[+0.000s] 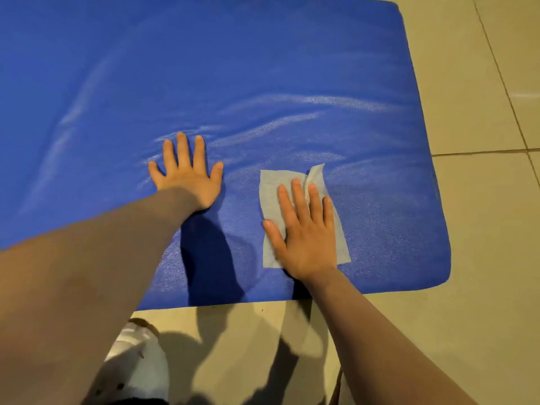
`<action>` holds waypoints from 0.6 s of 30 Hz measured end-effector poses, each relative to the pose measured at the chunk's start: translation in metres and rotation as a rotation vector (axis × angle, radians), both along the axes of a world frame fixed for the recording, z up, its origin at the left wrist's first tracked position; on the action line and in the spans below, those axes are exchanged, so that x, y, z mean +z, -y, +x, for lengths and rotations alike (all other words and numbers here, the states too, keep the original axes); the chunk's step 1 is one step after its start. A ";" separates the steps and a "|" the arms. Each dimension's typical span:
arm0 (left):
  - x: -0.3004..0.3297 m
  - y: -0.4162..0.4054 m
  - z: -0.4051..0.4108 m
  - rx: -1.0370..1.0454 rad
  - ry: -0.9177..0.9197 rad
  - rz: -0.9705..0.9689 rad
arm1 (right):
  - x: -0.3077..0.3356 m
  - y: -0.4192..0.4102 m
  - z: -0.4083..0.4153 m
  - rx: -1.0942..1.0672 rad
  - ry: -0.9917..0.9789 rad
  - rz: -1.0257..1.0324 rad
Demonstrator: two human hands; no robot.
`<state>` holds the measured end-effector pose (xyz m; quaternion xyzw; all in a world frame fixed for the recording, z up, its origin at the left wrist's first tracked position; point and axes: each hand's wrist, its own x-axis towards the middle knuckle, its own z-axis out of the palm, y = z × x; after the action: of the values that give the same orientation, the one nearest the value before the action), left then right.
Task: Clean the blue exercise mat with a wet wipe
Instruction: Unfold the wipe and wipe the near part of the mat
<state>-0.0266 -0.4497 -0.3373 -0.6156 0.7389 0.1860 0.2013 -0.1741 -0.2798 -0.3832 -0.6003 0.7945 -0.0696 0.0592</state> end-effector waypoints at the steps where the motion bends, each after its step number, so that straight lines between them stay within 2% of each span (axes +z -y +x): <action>1: 0.011 0.010 0.003 -0.057 0.062 0.092 | 0.001 0.001 0.000 -0.010 0.010 0.008; 5: 0.068 0.036 0.015 -0.499 0.170 0.244 | 0.008 0.002 0.003 -0.029 0.042 0.051; 8: 0.115 0.024 0.030 -0.801 0.287 0.208 | 0.009 0.001 -0.001 -0.018 0.060 0.087; 11: 0.131 -0.005 0.064 -0.951 0.188 0.183 | 0.013 0.002 0.014 -0.145 0.053 0.116; 14: 0.108 -0.030 0.117 -0.744 -0.012 0.262 | 0.014 -0.005 0.076 -0.146 0.035 0.097; 16: 0.075 -0.044 0.149 -0.504 -0.130 0.168 | 0.011 -0.009 0.130 0.069 0.014 0.059; 18: 0.046 -0.059 0.177 -0.163 -0.269 0.025 | 0.009 0.001 0.175 0.336 -0.016 0.040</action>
<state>0.1502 -0.3907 -0.2916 -0.5205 0.8044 0.2588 0.1226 0.0010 -0.2805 -0.3739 -0.7238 0.6847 -0.0382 0.0758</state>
